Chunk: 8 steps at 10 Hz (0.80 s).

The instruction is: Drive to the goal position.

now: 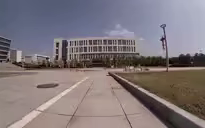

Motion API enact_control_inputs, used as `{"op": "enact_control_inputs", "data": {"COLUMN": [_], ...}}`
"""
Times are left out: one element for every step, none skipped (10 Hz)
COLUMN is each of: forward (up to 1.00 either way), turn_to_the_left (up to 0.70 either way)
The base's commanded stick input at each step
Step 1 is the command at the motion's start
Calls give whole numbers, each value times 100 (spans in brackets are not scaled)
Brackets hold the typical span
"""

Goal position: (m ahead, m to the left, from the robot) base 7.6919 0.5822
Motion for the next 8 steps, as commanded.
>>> {"op": "enact_control_inputs", "data": {"forward": [4, 4, 4, 4, 4, 4, 4, 4], "turn_to_the_left": [0, 0, 0, 0, 0, 0, 0, 0]}}
